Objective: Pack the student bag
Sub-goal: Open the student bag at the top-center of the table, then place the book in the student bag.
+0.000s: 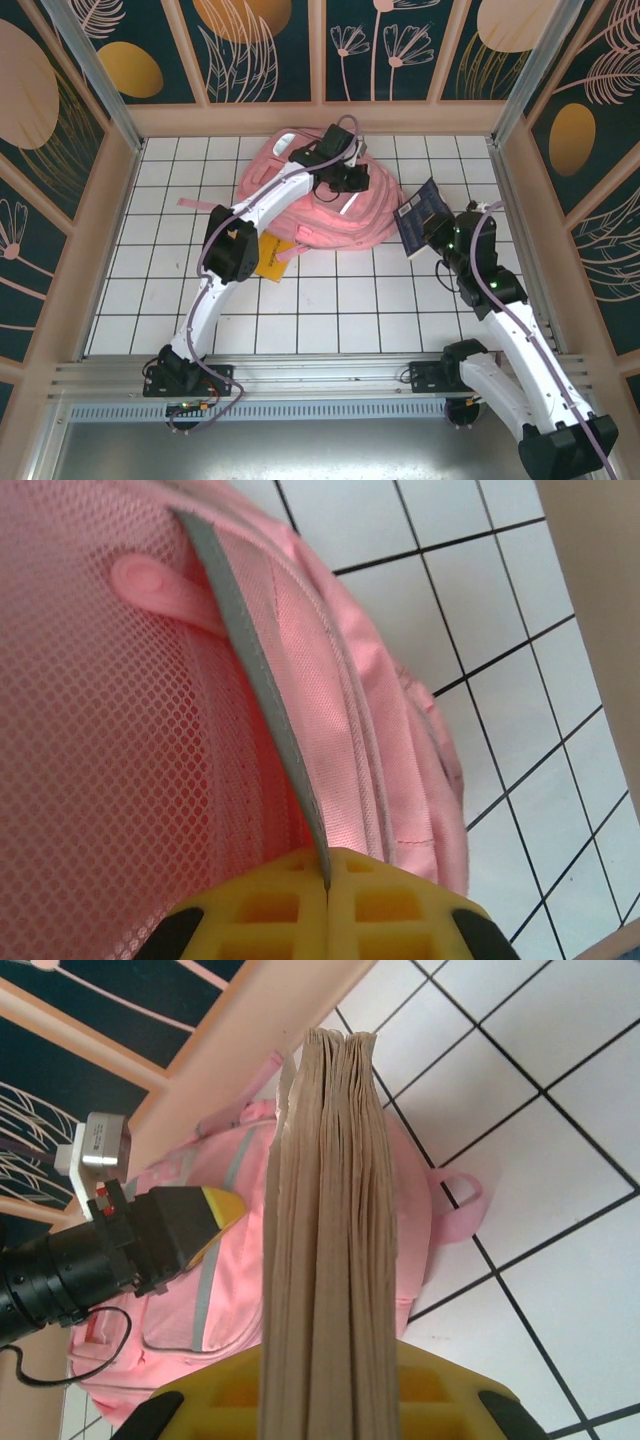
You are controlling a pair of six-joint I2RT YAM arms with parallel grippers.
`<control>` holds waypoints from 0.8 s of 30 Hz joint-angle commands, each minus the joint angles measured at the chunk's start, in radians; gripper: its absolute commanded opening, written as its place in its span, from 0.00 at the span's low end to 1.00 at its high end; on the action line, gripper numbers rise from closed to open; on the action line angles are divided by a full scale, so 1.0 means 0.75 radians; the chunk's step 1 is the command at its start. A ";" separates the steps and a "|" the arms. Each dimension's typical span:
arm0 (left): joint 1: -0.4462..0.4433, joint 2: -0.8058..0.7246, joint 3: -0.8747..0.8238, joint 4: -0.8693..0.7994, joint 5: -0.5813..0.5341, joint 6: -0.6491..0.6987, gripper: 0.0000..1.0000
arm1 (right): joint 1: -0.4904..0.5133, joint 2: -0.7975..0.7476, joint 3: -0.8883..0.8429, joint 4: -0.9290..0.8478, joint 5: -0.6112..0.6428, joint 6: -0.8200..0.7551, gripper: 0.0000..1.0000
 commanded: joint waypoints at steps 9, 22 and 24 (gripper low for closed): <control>0.018 -0.460 0.044 -0.155 -0.224 0.239 0.00 | -0.024 -0.032 0.095 0.014 -0.096 -0.201 0.00; 0.239 -0.726 -0.132 0.021 0.231 0.287 0.00 | -0.061 0.161 0.016 0.378 -0.842 -0.024 0.00; 0.246 -0.715 -0.140 0.041 0.315 0.282 0.00 | -0.062 0.188 -0.029 0.495 -0.918 0.064 0.00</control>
